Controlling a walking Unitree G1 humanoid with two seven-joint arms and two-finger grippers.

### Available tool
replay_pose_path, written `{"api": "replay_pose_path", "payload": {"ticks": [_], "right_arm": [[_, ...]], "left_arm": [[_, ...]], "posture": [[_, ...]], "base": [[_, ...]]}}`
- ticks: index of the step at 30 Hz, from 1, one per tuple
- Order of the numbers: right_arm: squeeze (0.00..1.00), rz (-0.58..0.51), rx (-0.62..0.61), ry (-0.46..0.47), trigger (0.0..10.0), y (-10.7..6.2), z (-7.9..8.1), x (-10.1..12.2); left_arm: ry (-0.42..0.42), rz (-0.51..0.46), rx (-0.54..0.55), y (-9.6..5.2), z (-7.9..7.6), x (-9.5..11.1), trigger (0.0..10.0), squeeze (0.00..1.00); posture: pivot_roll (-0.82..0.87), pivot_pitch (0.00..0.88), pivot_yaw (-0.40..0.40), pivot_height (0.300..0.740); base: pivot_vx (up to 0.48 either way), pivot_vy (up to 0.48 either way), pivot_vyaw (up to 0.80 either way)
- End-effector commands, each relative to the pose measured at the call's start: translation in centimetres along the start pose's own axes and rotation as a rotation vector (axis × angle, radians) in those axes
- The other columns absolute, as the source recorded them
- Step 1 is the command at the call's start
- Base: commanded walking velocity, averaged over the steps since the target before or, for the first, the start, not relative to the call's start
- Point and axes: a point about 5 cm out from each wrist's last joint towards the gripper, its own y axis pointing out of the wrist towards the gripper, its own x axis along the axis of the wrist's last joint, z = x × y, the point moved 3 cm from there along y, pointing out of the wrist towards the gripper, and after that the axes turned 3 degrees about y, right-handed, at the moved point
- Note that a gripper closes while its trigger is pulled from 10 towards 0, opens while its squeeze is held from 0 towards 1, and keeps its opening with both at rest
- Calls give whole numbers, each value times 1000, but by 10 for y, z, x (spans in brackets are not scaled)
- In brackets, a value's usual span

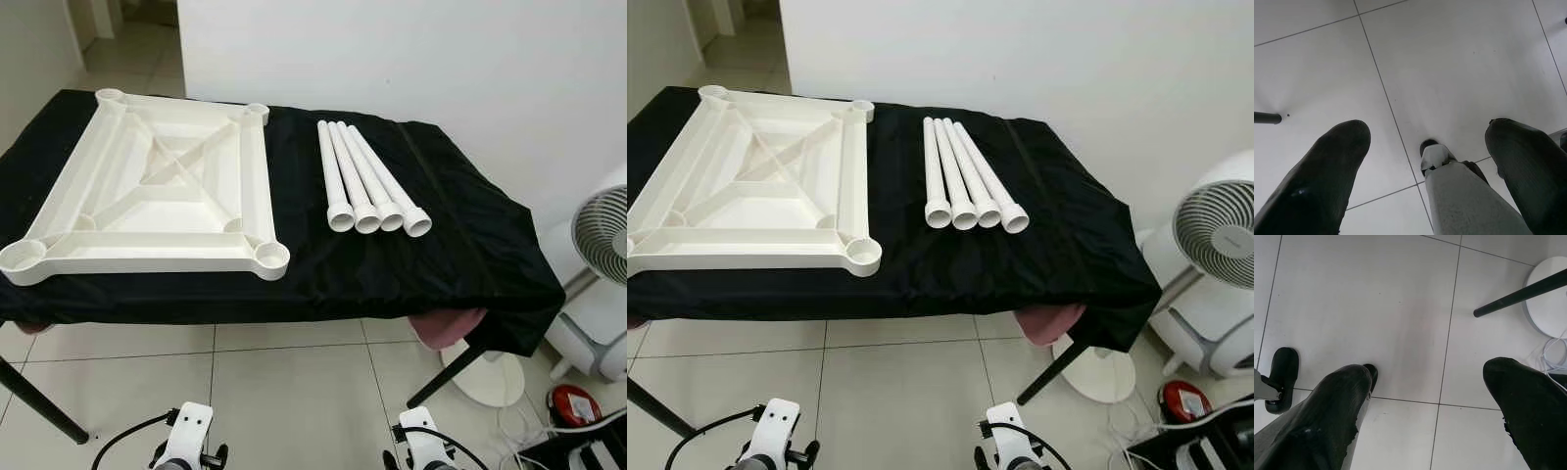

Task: Building children table

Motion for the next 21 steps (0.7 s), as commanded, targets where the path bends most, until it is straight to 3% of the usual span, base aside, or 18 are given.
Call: {"api": "replay_pose_path", "payload": {"ticks": [1,13,21], "right_arm": [[0,15,-10,-5,10000,-1,-5,-3],[0,13,-14,2,10000,0,-4,-1],[0,18,-15,-4,10000,0,-6,-2]], "left_arm": [[1,-6,-39,1,-7,1,10000,0],[8,-16,-36,3,-11,6,10000,0],[-3,-22,-50,4,-14,8,10000,0]], "posture": [[34,0,-88,740],[28,0,-89,740],[29,0,-88,740]], "base": [[0,-480,0],[0,-387,0],[0,0,0]]}}
